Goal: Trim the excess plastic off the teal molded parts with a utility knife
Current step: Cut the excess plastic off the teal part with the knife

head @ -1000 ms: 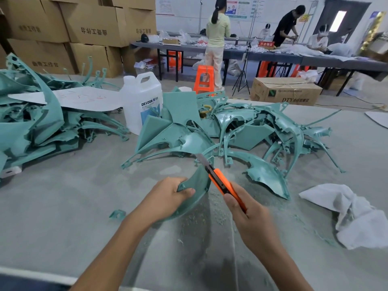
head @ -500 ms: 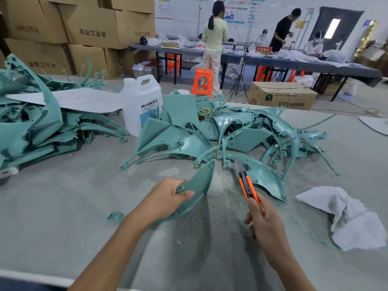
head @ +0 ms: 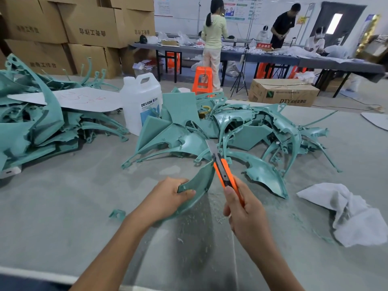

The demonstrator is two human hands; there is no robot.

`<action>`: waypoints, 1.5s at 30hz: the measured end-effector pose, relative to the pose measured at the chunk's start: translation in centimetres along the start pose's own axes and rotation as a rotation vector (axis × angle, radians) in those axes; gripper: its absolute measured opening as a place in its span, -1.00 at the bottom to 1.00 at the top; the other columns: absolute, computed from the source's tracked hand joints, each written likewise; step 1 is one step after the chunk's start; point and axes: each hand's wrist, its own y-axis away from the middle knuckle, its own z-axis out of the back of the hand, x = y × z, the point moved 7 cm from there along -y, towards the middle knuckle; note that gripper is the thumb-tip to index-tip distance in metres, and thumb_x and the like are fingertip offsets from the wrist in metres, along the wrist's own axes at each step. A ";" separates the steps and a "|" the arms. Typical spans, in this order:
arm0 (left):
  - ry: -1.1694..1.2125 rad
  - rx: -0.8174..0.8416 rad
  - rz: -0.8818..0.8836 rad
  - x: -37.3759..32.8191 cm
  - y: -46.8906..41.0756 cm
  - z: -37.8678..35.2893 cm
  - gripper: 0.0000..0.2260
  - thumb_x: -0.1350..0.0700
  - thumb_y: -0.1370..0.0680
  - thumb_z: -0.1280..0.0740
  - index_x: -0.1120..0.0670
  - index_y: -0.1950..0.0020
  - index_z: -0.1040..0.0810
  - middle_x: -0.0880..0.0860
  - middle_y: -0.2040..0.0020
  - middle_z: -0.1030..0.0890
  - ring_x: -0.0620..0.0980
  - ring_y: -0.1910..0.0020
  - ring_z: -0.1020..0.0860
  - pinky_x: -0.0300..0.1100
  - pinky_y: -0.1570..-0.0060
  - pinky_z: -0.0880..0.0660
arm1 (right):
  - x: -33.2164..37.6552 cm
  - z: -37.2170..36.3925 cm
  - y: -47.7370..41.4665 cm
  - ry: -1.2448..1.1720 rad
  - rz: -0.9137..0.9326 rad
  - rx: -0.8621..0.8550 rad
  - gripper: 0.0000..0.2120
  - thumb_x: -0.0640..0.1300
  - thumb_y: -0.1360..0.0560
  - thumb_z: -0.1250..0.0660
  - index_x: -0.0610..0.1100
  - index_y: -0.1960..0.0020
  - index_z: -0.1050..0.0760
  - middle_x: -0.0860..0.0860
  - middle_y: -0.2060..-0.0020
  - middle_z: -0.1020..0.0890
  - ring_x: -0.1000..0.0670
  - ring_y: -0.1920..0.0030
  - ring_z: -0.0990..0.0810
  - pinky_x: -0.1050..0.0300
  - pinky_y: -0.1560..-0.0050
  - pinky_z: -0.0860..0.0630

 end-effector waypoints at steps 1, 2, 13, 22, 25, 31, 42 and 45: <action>0.003 -0.002 -0.005 0.0 0.0 0.1 -0.82 -0.04 -0.58 -0.35 0.03 0.12 -0.59 0.00 0.30 -0.62 0.00 0.32 -0.52 -0.05 0.21 -0.43 | -1.4 0.2 -0.2 0.022 -0.061 -0.024 -0.82 0.14 -0.65 -0.19 0.36 -0.16 -0.50 -0.03 0.38 -0.57 0.11 0.47 -0.45 0.09 0.41 -0.41; 0.016 -0.004 -0.005 0.0 0.0 0.1 -0.84 -0.05 -0.58 -0.35 0.01 0.09 -0.61 0.01 0.25 -0.66 0.02 0.30 -0.56 -0.03 0.18 -0.48 | -2.9 0.4 -0.2 0.028 -0.139 -0.053 -0.82 0.07 -0.66 -0.21 0.33 -0.07 -0.53 -0.01 0.42 -0.55 0.09 0.48 -0.44 0.10 0.41 -0.40; -0.002 -0.021 0.006 0.2 -0.1 -0.2 -0.87 -0.02 -0.59 -0.36 0.00 0.09 -0.62 0.01 0.29 -0.62 -0.03 0.31 -0.51 -0.04 0.17 -0.49 | 2.4 -2.8 2.3 -0.246 -0.098 0.053 -0.80 0.12 -0.66 -0.16 0.23 -0.21 -0.51 -0.01 0.39 -0.52 0.03 0.53 -0.42 0.20 0.56 -0.34; -0.091 -0.062 -0.012 -0.1 -0.1 0.1 -0.92 -0.02 -0.59 -0.36 -0.07 -0.01 -0.64 -0.08 0.17 -0.69 -0.02 0.14 -0.65 -0.02 0.08 -0.57 | -0.6 -4.7 3.2 -0.436 -0.492 -0.035 -0.82 -0.06 -0.70 -0.12 -0.07 -0.11 -0.47 -0.07 0.30 -0.53 0.03 0.53 -0.44 0.21 0.61 -0.33; -0.106 -0.105 -0.013 -0.1 -0.1 0.6 -0.94 -0.03 -0.60 -0.36 -0.10 -0.01 -0.61 -0.13 0.19 -0.67 -0.09 0.21 -0.61 -0.13 0.22 -0.51 | 0.6 -6.2 4.2 -0.492 -0.441 0.010 -0.80 -0.03 -0.69 -0.13 0.06 0.03 -0.50 0.02 0.38 -0.52 0.00 0.52 -0.46 0.22 0.61 -0.32; -0.111 -0.114 -0.012 0.2 0.2 0.2 -0.88 -0.08 -0.56 -0.38 -0.12 -0.06 -0.60 -0.16 0.11 -0.67 -0.16 0.13 -0.62 -0.08 0.07 -0.57 | -0.7 -4.7 5.9 -0.511 -0.417 -0.062 -0.78 -0.10 -0.70 -0.12 0.06 -0.14 -0.54 -0.04 0.39 -0.54 -0.05 0.58 -0.41 0.22 0.63 -0.34; 0.024 -0.423 0.016 3.7 2.2 -1.3 -0.79 -0.16 -0.48 -0.47 -0.21 0.04 -0.45 -0.25 0.14 -0.63 -0.26 0.12 -0.57 -0.32 0.20 -0.46 | -1.5 3.0 7.0 -0.065 -0.222 -0.140 -0.78 0.09 -0.48 -0.31 0.23 -0.12 -0.56 0.00 0.21 -0.69 -0.12 0.54 -0.57 0.16 0.62 -0.40; 0.081 -0.379 0.025 3.8 1.7 -1.7 -0.79 -0.09 -0.50 -0.47 -0.19 0.05 -0.44 -0.32 0.13 -0.60 -0.25 0.18 -0.58 -0.36 0.29 -0.44 | 0.3 2.5 6.1 0.080 -0.115 -0.044 -0.78 0.12 -0.50 -0.31 0.37 -0.11 -0.53 0.11 0.18 -0.70 0.01 0.51 -0.58 0.24 0.50 -0.46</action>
